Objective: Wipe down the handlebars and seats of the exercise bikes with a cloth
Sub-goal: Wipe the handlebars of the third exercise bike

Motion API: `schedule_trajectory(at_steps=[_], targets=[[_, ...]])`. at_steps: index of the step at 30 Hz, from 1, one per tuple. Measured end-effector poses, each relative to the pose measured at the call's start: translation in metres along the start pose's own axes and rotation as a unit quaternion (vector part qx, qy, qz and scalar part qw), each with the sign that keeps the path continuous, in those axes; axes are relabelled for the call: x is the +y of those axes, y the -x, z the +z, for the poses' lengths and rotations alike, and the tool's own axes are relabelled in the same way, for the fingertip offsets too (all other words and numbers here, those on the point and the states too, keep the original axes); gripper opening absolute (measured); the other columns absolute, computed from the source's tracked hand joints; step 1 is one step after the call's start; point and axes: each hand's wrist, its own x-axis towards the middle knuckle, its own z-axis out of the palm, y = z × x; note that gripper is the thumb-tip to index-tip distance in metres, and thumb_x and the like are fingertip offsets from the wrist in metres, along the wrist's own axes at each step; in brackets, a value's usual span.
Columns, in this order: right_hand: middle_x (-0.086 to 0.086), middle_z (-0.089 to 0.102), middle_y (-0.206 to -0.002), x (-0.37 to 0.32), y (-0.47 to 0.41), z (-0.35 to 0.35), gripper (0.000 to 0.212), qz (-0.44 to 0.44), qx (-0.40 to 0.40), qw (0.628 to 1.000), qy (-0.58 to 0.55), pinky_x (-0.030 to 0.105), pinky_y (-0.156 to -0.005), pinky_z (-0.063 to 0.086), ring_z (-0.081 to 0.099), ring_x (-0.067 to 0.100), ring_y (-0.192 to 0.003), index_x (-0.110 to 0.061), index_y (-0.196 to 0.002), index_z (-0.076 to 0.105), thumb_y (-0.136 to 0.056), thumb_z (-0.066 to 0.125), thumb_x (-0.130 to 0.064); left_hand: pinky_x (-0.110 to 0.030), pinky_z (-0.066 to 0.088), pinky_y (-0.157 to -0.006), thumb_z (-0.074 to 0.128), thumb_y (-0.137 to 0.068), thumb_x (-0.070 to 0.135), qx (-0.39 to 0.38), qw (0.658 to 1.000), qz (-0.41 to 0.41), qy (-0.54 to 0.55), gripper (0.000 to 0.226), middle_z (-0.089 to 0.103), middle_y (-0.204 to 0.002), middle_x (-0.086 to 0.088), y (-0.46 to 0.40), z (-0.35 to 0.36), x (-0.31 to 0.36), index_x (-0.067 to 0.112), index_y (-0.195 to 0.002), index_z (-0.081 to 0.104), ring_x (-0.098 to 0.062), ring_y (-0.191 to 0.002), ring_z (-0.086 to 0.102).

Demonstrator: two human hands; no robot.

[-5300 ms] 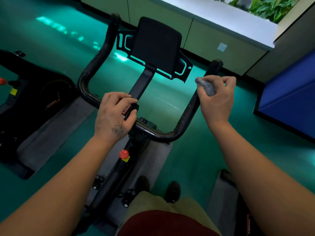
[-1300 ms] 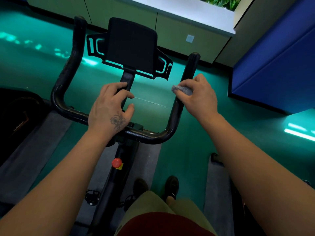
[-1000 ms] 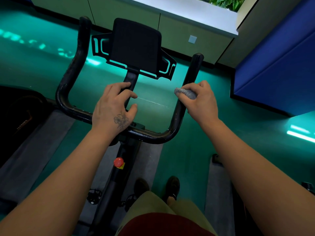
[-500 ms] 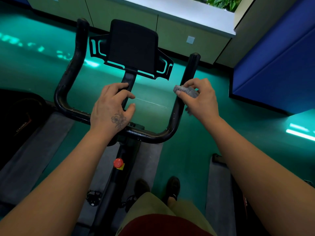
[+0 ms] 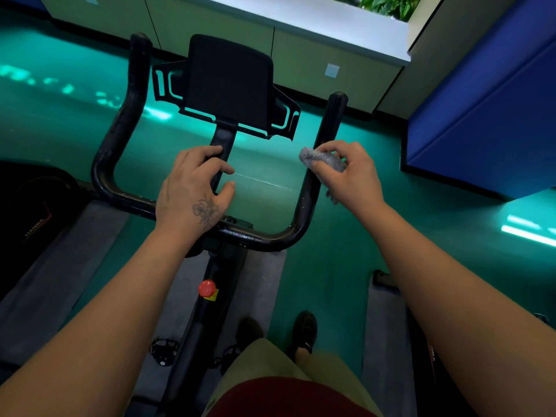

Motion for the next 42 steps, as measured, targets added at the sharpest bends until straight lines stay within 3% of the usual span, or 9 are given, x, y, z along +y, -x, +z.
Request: schedule_trajectory(at_steps=[7,13,16,18,23,28,37,42], targets=[[0.003,0.054,-0.11,0.001,0.018,0.004,0.014,0.028,-0.015,0.998,-0.048,0.046,-0.045,0.059,0.069,0.023,-0.053,-0.047,-0.101,0.069,-0.09,0.077,-0.049,-0.037,0.046,-0.077,0.075,-0.09,0.03,0.002,1.0,-0.002,-0.001,0.019,0.06,-0.142,0.003,0.001,0.0,0.0,0.023,-0.107,0.073,-0.022,-0.132,0.051],[-0.003,0.054,-0.103,0.007,0.028,0.008,0.021,-0.006,-0.026,1.0,0.016,0.049,-0.065,0.06,0.067,0.022,-0.071,-0.046,-0.108,0.069,-0.09,0.074,-0.055,-0.037,0.047,-0.078,0.075,-0.09,0.03,0.004,1.0,0.001,-0.001,0.018,0.06,-0.141,0.003,0.001,0.0,-0.001,0.023,-0.107,0.074,-0.022,-0.133,0.051],[-0.002,0.051,-0.103,0.004,0.008,0.004,0.031,-0.037,-0.01,0.993,0.115,0.042,-0.076,0.056,0.059,0.019,-0.086,-0.04,-0.118,0.07,-0.093,0.069,-0.058,-0.038,0.048,-0.079,0.075,-0.09,0.03,0.003,1.0,0.002,0.0,0.018,0.06,-0.141,0.003,0.001,0.0,-0.001,0.024,-0.106,0.073,-0.021,-0.133,0.05],[-0.002,0.051,-0.104,0.002,-0.002,0.004,0.033,-0.029,0.005,0.993,0.116,0.041,-0.079,0.055,0.058,0.019,-0.089,-0.04,-0.119,0.07,-0.093,0.069,-0.059,-0.038,0.049,-0.079,0.074,-0.09,0.03,0.0,1.0,0.002,0.002,0.017,0.06,-0.142,0.003,0.0,-0.001,0.0,0.024,-0.106,0.073,-0.021,-0.133,0.05],[-0.004,0.049,-0.1,0.007,0.006,0.014,0.028,-0.013,0.009,0.999,0.045,0.042,-0.08,0.057,0.058,0.015,-0.086,-0.042,-0.114,0.071,-0.09,0.072,-0.057,-0.036,0.046,-0.077,0.074,-0.09,0.032,0.001,1.0,-0.001,0.0,0.017,0.06,-0.142,0.004,0.0,0.001,0.0,0.025,-0.106,0.073,-0.02,-0.132,0.051],[-0.007,0.047,-0.098,0.012,0.037,0.022,0.024,-0.022,-0.009,0.999,0.028,0.031,-0.074,0.049,0.056,0.003,-0.086,-0.042,-0.11,0.073,-0.088,0.077,-0.05,-0.036,0.045,-0.075,0.075,-0.09,0.03,0.006,1.0,0.001,0.0,0.016,0.06,-0.141,0.003,0.0,0.0,0.001,0.024,-0.105,0.073,-0.021,-0.132,0.051],[-0.005,0.05,-0.099,0.008,0.014,0.009,0.031,-0.04,-0.015,0.994,0.101,0.042,-0.076,0.055,0.058,0.018,-0.085,-0.041,-0.115,0.069,-0.09,0.07,-0.06,-0.036,0.045,-0.077,0.075,-0.09,0.029,0.005,1.0,-0.002,0.002,0.017,0.06,-0.141,0.004,0.001,-0.001,0.0,0.024,-0.105,0.073,-0.02,-0.133,0.05],[-0.009,0.053,-0.099,0.009,0.021,0.016,0.035,-0.009,-0.011,0.999,0.037,0.048,-0.073,0.061,0.065,0.018,-0.082,-0.048,-0.111,0.068,-0.084,0.066,-0.069,-0.036,0.045,-0.078,0.074,-0.089,0.03,0.006,1.0,-0.005,0.001,0.017,0.061,-0.141,0.005,0.001,0.0,0.0,0.024,-0.105,0.073,-0.021,-0.133,0.05]])
